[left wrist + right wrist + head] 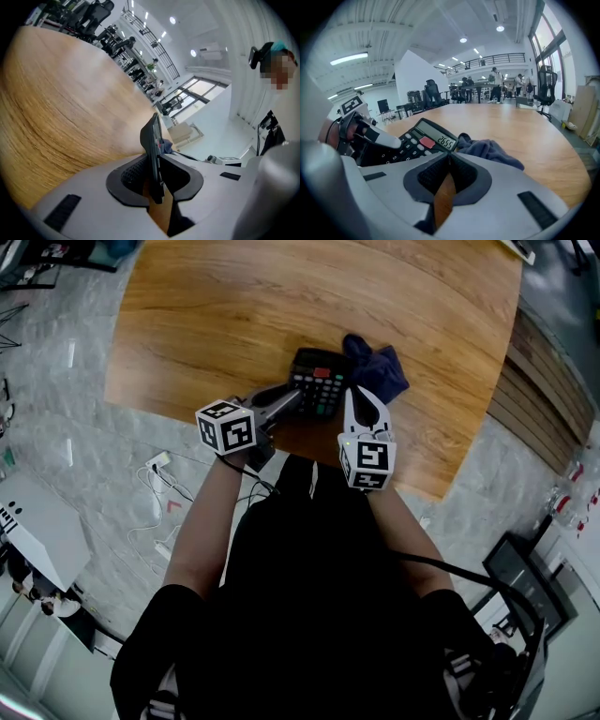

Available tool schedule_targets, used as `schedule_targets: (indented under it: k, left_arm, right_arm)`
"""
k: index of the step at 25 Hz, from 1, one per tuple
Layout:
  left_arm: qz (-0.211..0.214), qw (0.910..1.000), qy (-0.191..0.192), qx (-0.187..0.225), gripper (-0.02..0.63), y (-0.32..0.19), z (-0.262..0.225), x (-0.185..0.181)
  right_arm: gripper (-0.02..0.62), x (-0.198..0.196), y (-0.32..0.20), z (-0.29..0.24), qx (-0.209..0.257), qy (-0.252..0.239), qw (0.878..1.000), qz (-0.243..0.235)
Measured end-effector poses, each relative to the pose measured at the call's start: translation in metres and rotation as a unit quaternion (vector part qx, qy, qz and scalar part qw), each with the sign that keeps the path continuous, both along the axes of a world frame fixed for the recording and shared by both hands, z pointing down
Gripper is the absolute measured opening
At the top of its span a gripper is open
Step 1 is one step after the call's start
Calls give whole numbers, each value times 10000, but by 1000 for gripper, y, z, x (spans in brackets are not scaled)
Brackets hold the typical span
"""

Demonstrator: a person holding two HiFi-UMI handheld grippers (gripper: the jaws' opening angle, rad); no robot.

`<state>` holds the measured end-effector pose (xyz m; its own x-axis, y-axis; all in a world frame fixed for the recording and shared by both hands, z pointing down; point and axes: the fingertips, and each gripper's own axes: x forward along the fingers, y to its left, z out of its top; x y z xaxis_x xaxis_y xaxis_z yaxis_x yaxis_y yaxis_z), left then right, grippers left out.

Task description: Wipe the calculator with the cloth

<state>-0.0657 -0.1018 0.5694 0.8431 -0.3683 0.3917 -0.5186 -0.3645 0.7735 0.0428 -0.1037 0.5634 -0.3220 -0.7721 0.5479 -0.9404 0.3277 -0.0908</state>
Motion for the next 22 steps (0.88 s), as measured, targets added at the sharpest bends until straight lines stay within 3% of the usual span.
schedule_targets:
  k: [5, 7, 10, 14, 19, 22]
  left_arm:
    - [-175, 9993, 337, 23, 75, -1, -11, 3]
    - [-245, 9988, 433, -5, 74, -2, -14, 3]
    - [-454, 9965, 689, -165, 72, -2, -16, 0]
    - [-830, 9904, 1048, -352, 74, -4, -18, -8]
    - [-1019, 9867, 1211, -368, 74, -6, -22, -11]
    - [-1085, 9856, 1258, -327, 74, -7, -25, -13]
  right_arm:
    - [34, 29, -11, -12, 127, 585, 9979, 229]
    - [146, 39, -16, -3, -88, 679, 9973, 275]
    - [202, 53, -22, 16, -556, 929, 9935, 361]
    - [210, 57, -30, 33, -938, 1171, 9880, 376]
    - [209, 58, -33, 37, -984, 1061, 9888, 357]
    - [125, 57, -33, 36, -959, 1091, 9889, 317]
